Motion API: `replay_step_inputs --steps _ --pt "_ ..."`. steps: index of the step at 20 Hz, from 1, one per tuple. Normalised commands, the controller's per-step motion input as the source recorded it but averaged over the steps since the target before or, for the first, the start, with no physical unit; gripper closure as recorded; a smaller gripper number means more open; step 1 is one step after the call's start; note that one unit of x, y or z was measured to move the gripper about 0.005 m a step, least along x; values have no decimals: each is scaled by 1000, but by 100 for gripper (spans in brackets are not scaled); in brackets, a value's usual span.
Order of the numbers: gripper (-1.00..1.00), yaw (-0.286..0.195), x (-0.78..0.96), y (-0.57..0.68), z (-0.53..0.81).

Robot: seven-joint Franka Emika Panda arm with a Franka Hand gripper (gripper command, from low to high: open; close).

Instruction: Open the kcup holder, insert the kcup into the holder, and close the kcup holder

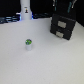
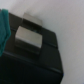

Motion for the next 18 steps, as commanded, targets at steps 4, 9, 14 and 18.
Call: replay_step_inputs --steps 4,9,14,18 --pt "-100 -204 -228 551 -222" --pt "-100 -199 -197 505 -276" --pt "-100 -165 -178 336 -334" --pt "-100 -124 -189 171 -399"
